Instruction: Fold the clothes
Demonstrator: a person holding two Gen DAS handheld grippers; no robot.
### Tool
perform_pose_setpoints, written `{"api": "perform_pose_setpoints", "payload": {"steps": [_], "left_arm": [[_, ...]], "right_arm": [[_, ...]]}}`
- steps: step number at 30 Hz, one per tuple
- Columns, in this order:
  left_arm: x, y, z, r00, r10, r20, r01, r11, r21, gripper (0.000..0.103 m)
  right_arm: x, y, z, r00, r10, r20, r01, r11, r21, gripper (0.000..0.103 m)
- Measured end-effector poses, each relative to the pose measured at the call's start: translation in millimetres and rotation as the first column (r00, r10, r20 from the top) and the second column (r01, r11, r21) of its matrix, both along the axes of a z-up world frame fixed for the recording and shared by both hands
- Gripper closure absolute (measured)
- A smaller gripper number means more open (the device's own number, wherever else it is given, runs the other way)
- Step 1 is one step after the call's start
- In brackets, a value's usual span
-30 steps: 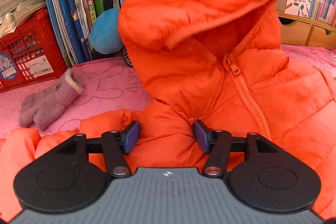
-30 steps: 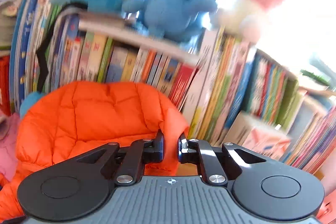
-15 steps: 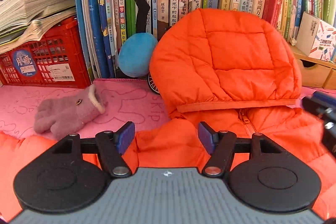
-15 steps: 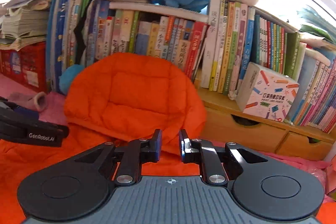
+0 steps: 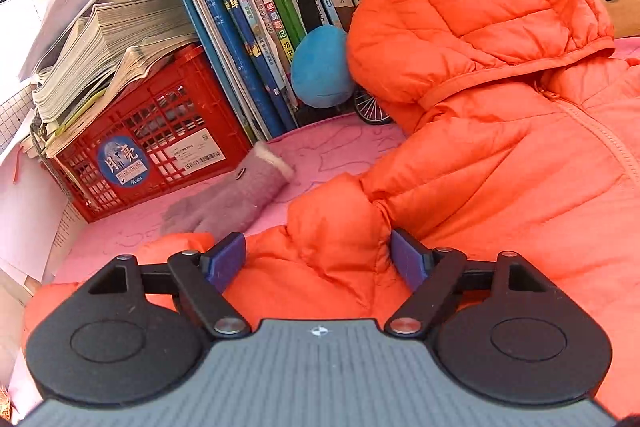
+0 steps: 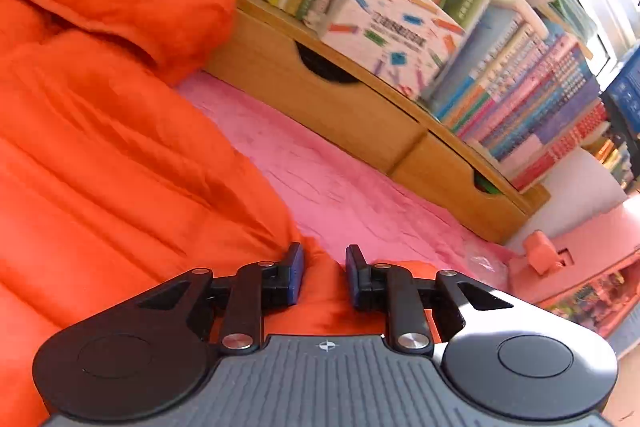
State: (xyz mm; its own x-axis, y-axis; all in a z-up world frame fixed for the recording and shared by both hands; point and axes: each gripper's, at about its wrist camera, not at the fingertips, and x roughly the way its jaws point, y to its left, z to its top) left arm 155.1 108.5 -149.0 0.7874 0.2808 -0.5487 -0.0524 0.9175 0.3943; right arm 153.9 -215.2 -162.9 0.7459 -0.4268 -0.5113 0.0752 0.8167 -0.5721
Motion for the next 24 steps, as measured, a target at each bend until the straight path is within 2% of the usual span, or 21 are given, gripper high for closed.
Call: {"api": "perform_pose_setpoints", "payload": {"steps": [1, 3, 5, 6, 7, 8, 11, 13, 15, 18, 21, 24], "left_arm": [[1.1, 0.7, -1.5, 1.000, -0.003, 0.000, 0.003, 1.000, 0.014, 0.020], [7.0, 4.7, -0.4, 1.000, 0.007, -0.011, -0.007, 1.000, 0.025, 0.020], [12.0, 8.6, 6.2, 0.999, 0.037, -0.036, -0.037, 0.999, 0.000, 0.021], [9.1, 6.7, 12.1, 0.998, 0.052, -0.038, -0.053, 0.998, -0.020, 0.029], [5.9, 4.5, 18.0, 0.997, 0.067, -0.040, -0.068, 0.997, -0.039, 0.034], [-1.9, -1.8, 23.8, 0.998, 0.064, -0.028, -0.066, 0.996, -0.053, 0.039], [-29.2, -26.5, 36.7, 1.000, 0.028, 0.003, -0.027, 0.994, -0.103, 0.039], [-46.2, -43.9, 41.7, 1.000, 0.012, 0.000, -0.011, 0.992, -0.126, 0.037], [-56.9, -57.6, 40.0, 0.999, 0.023, -0.032, -0.027, 0.991, -0.133, 0.037], [-64.2, -69.0, 26.1, 0.993, 0.067, -0.097, -0.077, 0.990, -0.114, 0.037], [-68.2, -71.3, 14.9, 0.990, 0.094, -0.107, -0.103, 0.991, -0.084, 0.036], [-69.9, -72.5, 9.4, 0.990, 0.103, -0.094, -0.109, 0.992, -0.061, 0.032]], "right_arm": [[-5.6, -26.1, -5.6, 1.000, -0.010, 0.006, 0.010, 1.000, -0.010, 0.072], [-8.9, -63.5, -12.3, 0.993, -0.112, -0.027, 0.109, 0.990, -0.088, 0.070], [-12.2, -102.9, -7.0, 0.956, -0.293, -0.027, 0.291, 0.955, -0.059, 0.068], [-15.1, -121.1, -2.7, 0.926, -0.378, -0.020, 0.377, 0.925, -0.038, 0.068], [-24.8, -130.2, 9.7, 0.896, -0.442, 0.030, 0.442, 0.897, 0.017, 0.068], [-35.2, -128.5, 19.4, 0.896, -0.439, 0.069, 0.434, 0.897, 0.080, 0.068], [-55.6, -84.7, 40.1, 0.946, -0.283, 0.155, 0.250, 0.946, 0.205, 0.067], [-63.5, -31.9, 48.7, 0.975, -0.113, 0.189, 0.053, 0.953, 0.298, 0.059], [-66.2, 12.9, 48.2, 0.982, 0.028, 0.187, -0.101, 0.914, 0.393, 0.052], [-74.5, 69.8, 41.1, 0.962, 0.219, 0.162, -0.270, 0.844, 0.464, 0.049], [-77.4, 80.4, 30.2, 0.954, 0.283, 0.101, -0.297, 0.840, 0.455, 0.048], [-78.8, 27.9, 9.4, 0.986, 0.161, 0.051, -0.167, 0.886, 0.432, 0.046]]}}
